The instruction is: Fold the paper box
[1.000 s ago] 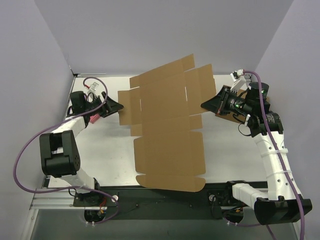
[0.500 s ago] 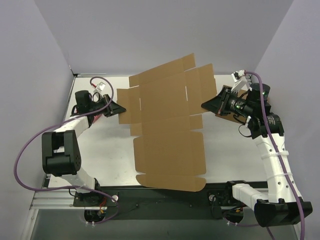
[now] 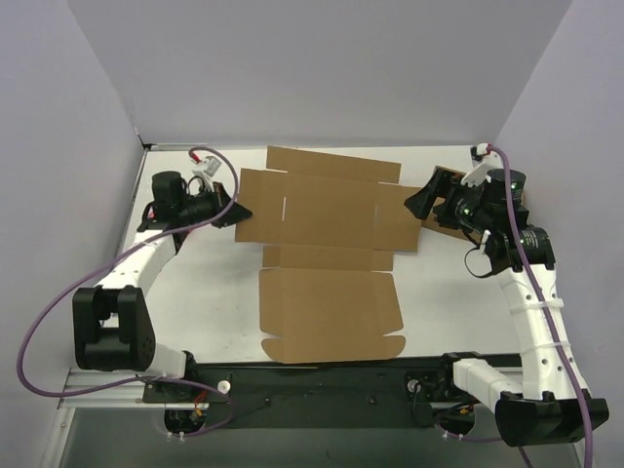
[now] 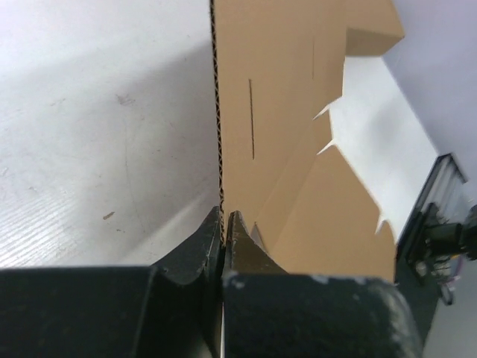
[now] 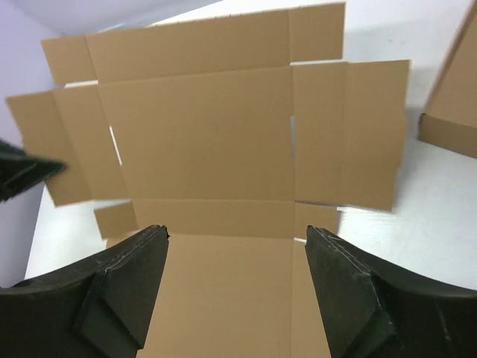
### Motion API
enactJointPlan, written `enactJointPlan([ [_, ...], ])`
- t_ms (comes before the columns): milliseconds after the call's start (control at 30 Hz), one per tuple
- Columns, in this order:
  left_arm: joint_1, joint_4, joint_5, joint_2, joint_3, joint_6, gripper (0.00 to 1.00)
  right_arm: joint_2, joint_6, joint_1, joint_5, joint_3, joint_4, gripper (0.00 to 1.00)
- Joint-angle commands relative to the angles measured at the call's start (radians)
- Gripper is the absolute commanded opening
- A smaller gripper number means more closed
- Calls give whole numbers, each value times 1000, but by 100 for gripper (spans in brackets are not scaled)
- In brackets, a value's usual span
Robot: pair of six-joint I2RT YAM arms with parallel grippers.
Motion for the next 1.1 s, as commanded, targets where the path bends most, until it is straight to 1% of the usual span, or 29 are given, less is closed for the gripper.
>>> enactJointPlan([
  [0,-109,-153,-131,-96,57,242,0,-24,83,3,130,53,1,76],
  [33,-126,-155,-154,-109,51,257,0,-18,111,12,100,37,22,76],
  [67,-152,-156,-196,-122,37,274,0,-9,181,43,90,24,47,76],
  [133,-180,-158,-234,-165,25,323,0,4,272,71,75,-31,146,76],
  [167,-213,-155,-282,-182,7,355,0,21,375,90,63,-52,220,77],
  [233,-253,-153,-341,-237,-18,397,0,34,505,104,46,-116,303,76],
  [267,-296,-147,-410,-259,-42,435,0,44,619,118,50,-137,376,76],
  [300,-321,-144,-443,-297,-58,455,0,45,672,123,58,-154,404,76],
  [333,-342,-132,-508,-317,-72,469,0,47,716,127,64,-171,447,75],
  [367,-357,-124,-535,-336,-85,495,0,45,764,132,79,-203,508,75],
  [400,-393,-116,-559,-366,-108,503,0,44,839,146,95,-213,522,75],
  [467,-419,-99,-610,-389,-124,519,0,42,919,158,121,-249,574,76],
  [500,-443,-93,-630,-406,-136,529,0,42,1000,161,121,-263,595,76],
  [567,-469,-83,-668,-423,-150,549,0,48,1075,161,115,-288,644,77],
  [633,-503,-61,-707,-451,-176,561,0,56,1172,160,113,-320,664,78],
  [733,-560,-44,-777,-481,-208,610,0,64,1260,161,141,-340,665,79],
  [833,-618,-46,-835,-501,-230,639,0,70,1312,161,164,-334,613,79],
  [900,-638,-14,-857,-509,-237,651,0,74,1332,160,165,-328,575,79],
  [1067,-712,-1,-923,-530,-267,703,0,111,1327,160,155,-263,425,78],
])
